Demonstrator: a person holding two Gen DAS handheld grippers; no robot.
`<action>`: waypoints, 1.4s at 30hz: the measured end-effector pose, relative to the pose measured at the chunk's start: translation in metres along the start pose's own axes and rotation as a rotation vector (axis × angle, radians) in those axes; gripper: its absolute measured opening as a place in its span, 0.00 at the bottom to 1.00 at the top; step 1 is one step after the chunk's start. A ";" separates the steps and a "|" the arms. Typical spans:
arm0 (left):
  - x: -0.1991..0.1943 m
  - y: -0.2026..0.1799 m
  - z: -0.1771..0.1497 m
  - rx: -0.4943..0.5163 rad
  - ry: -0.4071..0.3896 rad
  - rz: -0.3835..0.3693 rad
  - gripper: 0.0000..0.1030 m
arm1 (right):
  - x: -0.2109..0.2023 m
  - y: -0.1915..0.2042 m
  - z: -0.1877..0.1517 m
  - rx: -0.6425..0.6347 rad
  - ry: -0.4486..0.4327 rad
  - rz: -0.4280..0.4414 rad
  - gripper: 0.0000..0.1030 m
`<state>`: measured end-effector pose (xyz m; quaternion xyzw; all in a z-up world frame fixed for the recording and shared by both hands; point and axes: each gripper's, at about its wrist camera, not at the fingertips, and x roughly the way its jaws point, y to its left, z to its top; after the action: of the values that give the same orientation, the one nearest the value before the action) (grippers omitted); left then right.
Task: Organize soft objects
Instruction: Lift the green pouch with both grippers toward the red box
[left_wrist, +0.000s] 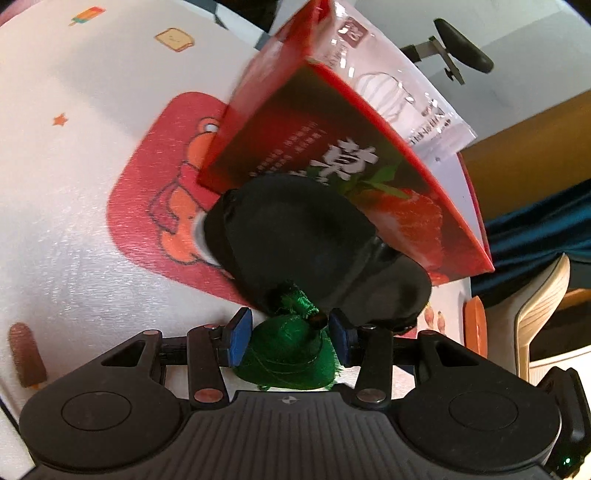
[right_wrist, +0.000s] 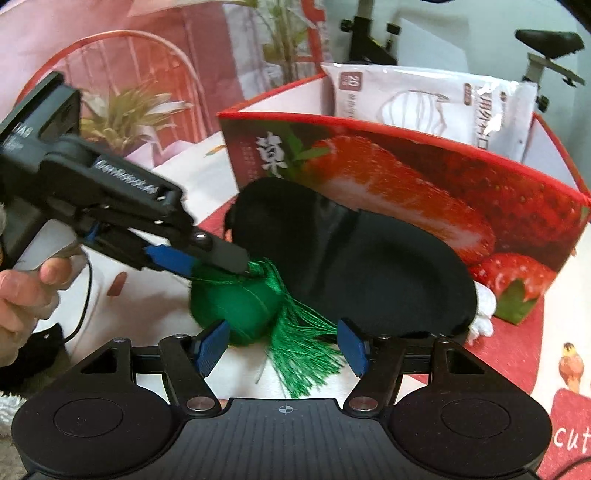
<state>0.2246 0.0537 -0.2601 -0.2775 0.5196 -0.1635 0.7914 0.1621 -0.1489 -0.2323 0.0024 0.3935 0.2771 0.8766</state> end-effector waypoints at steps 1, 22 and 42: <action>0.001 -0.002 -0.001 0.008 0.002 0.003 0.46 | 0.000 0.001 0.000 -0.001 0.001 0.004 0.60; 0.001 -0.043 -0.019 0.080 -0.011 -0.086 0.47 | 0.005 -0.009 -0.012 0.055 0.063 0.083 0.59; 0.031 -0.055 -0.030 0.104 0.069 -0.079 0.41 | -0.003 -0.010 -0.010 0.070 0.040 0.063 0.45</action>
<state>0.2118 -0.0146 -0.2584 -0.2504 0.5259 -0.2307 0.7794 0.1585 -0.1607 -0.2393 0.0402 0.4201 0.2907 0.8587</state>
